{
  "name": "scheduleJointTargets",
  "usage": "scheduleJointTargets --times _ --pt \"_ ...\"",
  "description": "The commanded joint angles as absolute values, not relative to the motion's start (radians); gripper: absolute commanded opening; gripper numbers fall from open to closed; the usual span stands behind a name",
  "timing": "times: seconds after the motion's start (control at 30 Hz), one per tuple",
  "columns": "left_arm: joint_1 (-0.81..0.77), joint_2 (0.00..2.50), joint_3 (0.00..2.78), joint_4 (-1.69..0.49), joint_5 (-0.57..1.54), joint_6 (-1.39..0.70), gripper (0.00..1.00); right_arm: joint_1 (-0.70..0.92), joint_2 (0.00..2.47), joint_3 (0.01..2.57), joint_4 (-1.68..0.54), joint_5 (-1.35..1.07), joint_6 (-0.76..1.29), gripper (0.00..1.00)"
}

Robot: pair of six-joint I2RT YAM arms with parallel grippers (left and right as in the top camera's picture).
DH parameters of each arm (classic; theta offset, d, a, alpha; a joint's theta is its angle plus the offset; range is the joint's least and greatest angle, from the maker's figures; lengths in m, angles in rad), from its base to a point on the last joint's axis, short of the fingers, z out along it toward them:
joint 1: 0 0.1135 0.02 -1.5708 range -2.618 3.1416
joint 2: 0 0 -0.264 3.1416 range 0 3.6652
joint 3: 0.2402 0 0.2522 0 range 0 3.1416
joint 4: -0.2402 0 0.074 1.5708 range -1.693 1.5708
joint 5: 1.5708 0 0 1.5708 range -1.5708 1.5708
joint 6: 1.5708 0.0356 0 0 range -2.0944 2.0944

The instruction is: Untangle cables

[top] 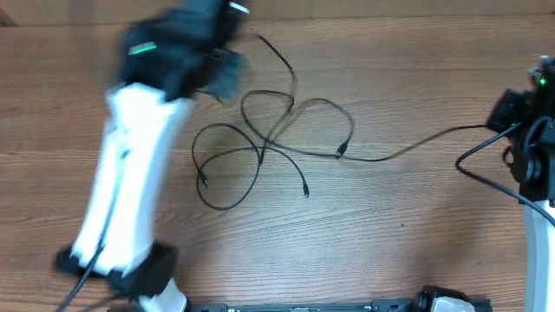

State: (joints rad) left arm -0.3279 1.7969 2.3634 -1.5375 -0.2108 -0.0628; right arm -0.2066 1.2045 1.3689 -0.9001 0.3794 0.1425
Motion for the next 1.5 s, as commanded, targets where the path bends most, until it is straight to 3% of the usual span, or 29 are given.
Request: scheduleJointTargets --times 0.0,0.17,0.37,0.43,0.53,0.6,0.73,0.93,1.17,1.47 --pt "-0.27 1.71 2.383 -1.546 -0.234 -0.123 0.04 -0.25 1.217 1.398 -0.862 0.698 0.19 0.04" --pt "-0.228 1.679 2.383 -1.56 -0.128 -0.135 0.04 -0.333 1.224 1.398 -0.839 0.677 0.266 0.04" --pt "-0.229 1.703 2.368 -1.57 -0.097 -0.136 0.04 -0.349 1.225 1.398 -0.841 0.433 0.257 0.04" --pt "-0.229 1.712 2.364 -1.572 -0.083 -0.136 0.04 -0.349 1.225 1.398 -0.844 0.268 0.244 0.1" --pt "-0.229 1.72 2.357 -1.575 -0.062 -0.138 0.04 -0.349 1.238 1.398 -0.868 -0.109 0.137 0.43" --pt "-0.229 1.723 2.357 -1.575 -0.039 -0.138 0.04 -0.348 1.253 1.398 -0.897 -0.275 0.121 0.5" --pt "-0.229 1.728 2.356 -1.575 -0.028 -0.138 0.04 -0.34 1.308 1.395 -1.002 -0.482 0.121 0.51" --pt "-0.23 1.728 2.356 -1.575 -0.025 -0.137 0.04 -0.249 1.43 1.394 -1.156 -0.499 0.099 0.57" --pt "-0.229 1.728 2.356 -1.576 -0.025 -0.136 0.04 -0.047 1.581 1.394 -1.18 -0.478 0.12 0.56" --pt "-0.229 1.728 2.356 -1.576 -0.025 -0.136 0.04 0.168 1.672 1.393 -1.158 -0.265 0.479 0.64"
